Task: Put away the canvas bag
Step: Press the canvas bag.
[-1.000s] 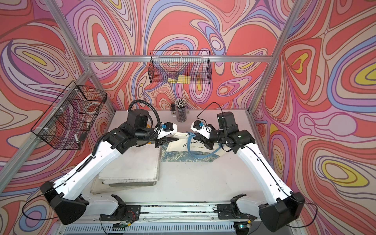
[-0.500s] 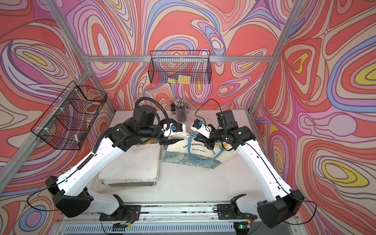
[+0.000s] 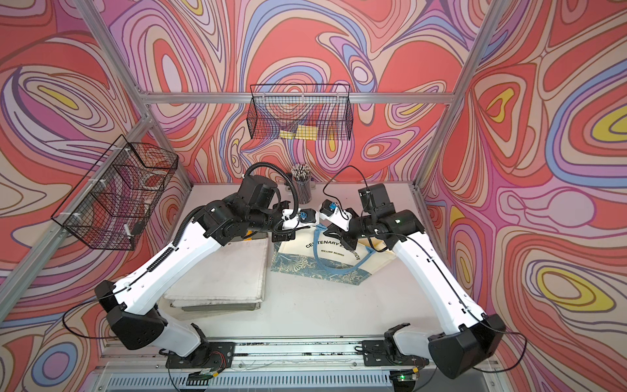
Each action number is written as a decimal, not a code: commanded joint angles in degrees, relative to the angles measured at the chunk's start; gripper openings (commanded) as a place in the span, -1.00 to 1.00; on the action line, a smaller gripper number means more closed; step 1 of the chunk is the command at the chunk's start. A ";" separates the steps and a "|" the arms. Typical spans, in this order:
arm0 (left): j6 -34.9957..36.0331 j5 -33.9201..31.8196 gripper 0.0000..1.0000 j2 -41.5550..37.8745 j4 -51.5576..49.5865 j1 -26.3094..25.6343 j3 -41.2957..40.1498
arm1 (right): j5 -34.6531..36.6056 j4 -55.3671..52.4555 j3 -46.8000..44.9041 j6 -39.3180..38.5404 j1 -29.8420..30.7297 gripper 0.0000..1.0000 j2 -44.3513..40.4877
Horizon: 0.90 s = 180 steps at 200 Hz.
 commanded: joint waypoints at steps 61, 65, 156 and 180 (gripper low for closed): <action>3.96 -2.15 -1.00 -3.14 1.13 0.04 -4.26 | -1.65 3.25 -2.74 2.39 0.27 -0.41 -2.10; 4.20 -1.65 -1.00 -3.84 2.01 0.17 -4.83 | -1.68 3.26 -3.39 2.61 0.28 -0.33 -2.36; 3.67 17.41 -1.00 -14.58 17.57 7.20 -15.85 | 3.23 4.41 -11.27 5.48 0.22 0.35 -8.10; 3.52 18.16 -1.00 -15.83 17.53 8.36 -16.68 | 4.44 1.08 -9.82 4.22 -0.05 0.36 -7.80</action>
